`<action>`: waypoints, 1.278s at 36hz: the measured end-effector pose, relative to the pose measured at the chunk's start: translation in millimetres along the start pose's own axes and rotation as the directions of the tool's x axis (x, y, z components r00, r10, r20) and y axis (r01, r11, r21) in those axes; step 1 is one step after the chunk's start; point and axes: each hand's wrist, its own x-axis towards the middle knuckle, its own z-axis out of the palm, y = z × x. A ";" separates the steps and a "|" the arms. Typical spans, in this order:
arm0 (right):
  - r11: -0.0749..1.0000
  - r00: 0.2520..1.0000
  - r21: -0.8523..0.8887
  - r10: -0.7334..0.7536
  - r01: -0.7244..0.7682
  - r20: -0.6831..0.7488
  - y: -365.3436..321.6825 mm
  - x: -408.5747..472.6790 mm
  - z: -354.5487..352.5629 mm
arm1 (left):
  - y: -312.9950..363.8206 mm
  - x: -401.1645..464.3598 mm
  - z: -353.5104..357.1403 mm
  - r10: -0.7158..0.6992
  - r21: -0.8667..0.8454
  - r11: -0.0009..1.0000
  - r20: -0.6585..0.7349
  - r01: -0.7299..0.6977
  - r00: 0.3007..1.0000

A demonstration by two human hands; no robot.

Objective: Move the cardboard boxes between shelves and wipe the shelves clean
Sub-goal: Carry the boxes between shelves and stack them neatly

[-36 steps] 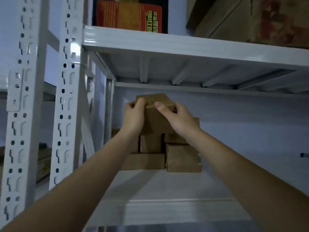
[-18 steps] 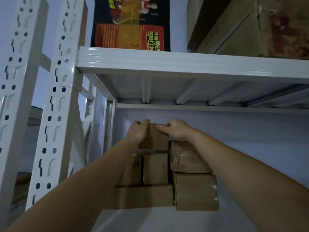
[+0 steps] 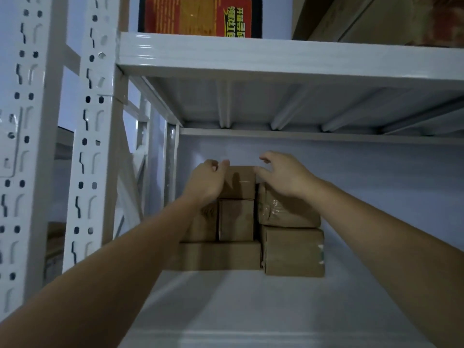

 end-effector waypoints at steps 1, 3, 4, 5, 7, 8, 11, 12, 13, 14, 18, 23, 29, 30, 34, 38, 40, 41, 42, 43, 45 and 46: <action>0.999 1.000 0.028 -0.028 0.029 -0.008 -0.3 -14.1 -3.9 | 2.6 -13.6 -2.4 0.036 0.052 0.998 0.008 -0.037 0.999; 0.995 0.998 0.079 -0.062 0.062 0.001 -1.5 -44.0 -10.4 | 5.6 -41.6 -8.3 0.085 0.222 0.971 0.031 -0.090 0.996; 0.993 0.997 0.093 -0.078 0.075 0.023 -2.9 -59.5 -13.4 | 8.1 -55.8 -10.9 0.099 0.315 0.943 0.052 -0.110 0.994; 0.991 0.994 0.097 -0.092 0.086 0.060 -4.7 -75.0 -16.6 | 9.7 -69.2 -13.6 0.112 0.390 0.911 0.074 -0.132 0.991; 0.990 0.979 0.082 -0.125 0.113 0.161 -9.5 -104.7 -21.5 | 14.3 -97.3 -18.1 0.111 0.476 0.862 0.157 -0.173 0.981; 0.989 0.965 0.065 -0.141 0.130 0.219 -11.7 -118.2 -22.9 | 13.3 -109.9 -19.5 0.086 0.482 0.858 0.207 -0.178 0.975; 0.982 0.907 0.051 -0.186 0.180 0.379 -17.5 -152.2 -19.1 | 15.5 -157.9 -25.2 0.007 0.467 0.863 0.375 -0.195 0.927; 0.979 0.889 0.072 -0.204 0.192 0.410 -19.7 -162.7 -16.3 | 17.6 -174.7 -27.7 -0.016 0.483 0.852 0.412 -0.203 0.911; 0.975 0.874 0.095 -0.222 0.201 0.432 -21.3 -172.1 -13.0 | 21.2 -191.1 -30.8 -0.045 0.512 0.834 0.434 -0.205 0.900; 0.971 0.860 0.114 -0.241 0.212 0.449 -23.7 -181.9 -10.1 | 26.0 -207.1 -34.0 -0.076 0.547 0.812 0.445 -0.203 0.892; 0.958 0.822 0.166 -0.287 0.235 0.493 -37.8 -212.2 -1.6 | 42.8 -257.0 -56.7 -0.140 0.651 0.729 0.443 -0.210 0.885; 0.934 0.786 0.254 -0.351 0.253 0.508 -65.9 -236.2 1.1 | 46.2 -301.9 -94.4 -0.192 0.702 0.692 0.406 -0.170 0.894; 0.898 0.750 0.334 -0.428 0.288 0.505 -128.2 -255.8 8.5 | 31.8 -344.9 -150.8 -0.256 0.753 0.651 0.335 -0.095 0.907; 0.889 0.744 0.347 -0.444 0.298 0.499 -141.4 -258.6 10.8 | 28.7 -351.7 -161.4 -0.269 0.762 0.643 0.322 -0.080 0.908; 0.856 0.691 0.398 -0.506 0.330 0.516 -196.9 -266.6 22.0 | 13.1 -377.5 -207.4 -0.319 0.785 0.619 0.279 -0.024 0.906; 0.841 0.651 0.425 -0.532 0.335 0.541 -256.8 -273.4 37.8 | -7.7 -404.0 -261.6 -0.366 0.804 0.594 0.240 0.027 0.899; 0.838 0.651 0.433 -0.537 0.333 0.537 -289.3 -275.4 47.9 | -20.2 -417.4 -291.5 -0.386 0.811 0.582 0.213 0.058 0.898; 0.836 0.649 0.436 -0.539 0.334 0.537 -306.1 -276.5 52.4 | -27.5 -423.8 -306.9 -0.395 0.816 0.574 0.198 0.072 0.897; 0.834 0.644 0.437 -0.542 0.336 0.540 -324.1 -277.7 56.1 | -35.3 -429.9 -323.1 -0.404 0.820 0.566 0.185 0.086 0.896; 0.833 0.637 0.440 -0.545 0.337 0.545 -341.8 -278.5 59.6 | -43.1 -435.7 -339.2 -0.415 0.824 0.558 0.177 0.096 0.893; 0.827 0.630 0.448 -0.554 0.339 0.545 -377.2 -279.1 67.3 | -58.9 -446.7 -371.8 -0.436 0.832 0.544 0.173 0.106 0.883; 0.825 0.630 0.450 -0.556 0.342 0.542 -394.6 -279.2 71.9 | -67.7 -451.8 -387.1 -0.446 0.835 0.539 0.172 0.109 0.878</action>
